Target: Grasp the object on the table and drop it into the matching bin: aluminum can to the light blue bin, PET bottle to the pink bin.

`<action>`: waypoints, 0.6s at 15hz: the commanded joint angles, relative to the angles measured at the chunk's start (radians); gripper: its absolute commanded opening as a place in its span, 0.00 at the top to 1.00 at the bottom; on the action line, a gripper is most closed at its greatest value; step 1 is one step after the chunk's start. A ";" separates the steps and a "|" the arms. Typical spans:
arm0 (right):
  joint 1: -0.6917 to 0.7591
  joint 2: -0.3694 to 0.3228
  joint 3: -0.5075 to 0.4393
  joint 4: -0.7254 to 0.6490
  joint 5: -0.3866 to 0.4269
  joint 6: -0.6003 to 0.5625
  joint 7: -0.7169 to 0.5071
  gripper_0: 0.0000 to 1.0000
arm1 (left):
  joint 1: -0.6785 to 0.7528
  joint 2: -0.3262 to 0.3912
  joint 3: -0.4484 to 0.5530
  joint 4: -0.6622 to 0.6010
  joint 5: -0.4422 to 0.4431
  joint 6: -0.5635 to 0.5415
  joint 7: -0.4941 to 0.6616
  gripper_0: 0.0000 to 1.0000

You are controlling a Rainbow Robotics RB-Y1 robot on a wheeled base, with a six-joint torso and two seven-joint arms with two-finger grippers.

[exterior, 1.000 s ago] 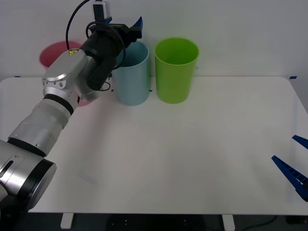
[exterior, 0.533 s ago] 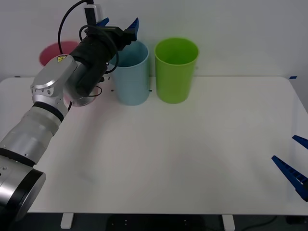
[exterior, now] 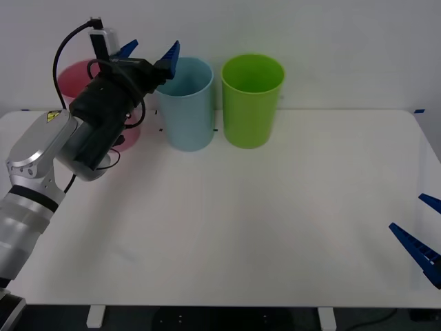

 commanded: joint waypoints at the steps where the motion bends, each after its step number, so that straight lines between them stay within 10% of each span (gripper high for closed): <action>1: 0.000 0.000 0.000 0.000 0.000 0.000 0.000 0.00 | 0.104 0.058 0.023 -0.106 0.029 -0.034 0.002 0.00; 9: 0.000 0.000 0.000 0.000 0.000 0.000 0.000 0.00 | 0.435 0.155 0.257 -0.269 0.026 -0.344 0.008 0.00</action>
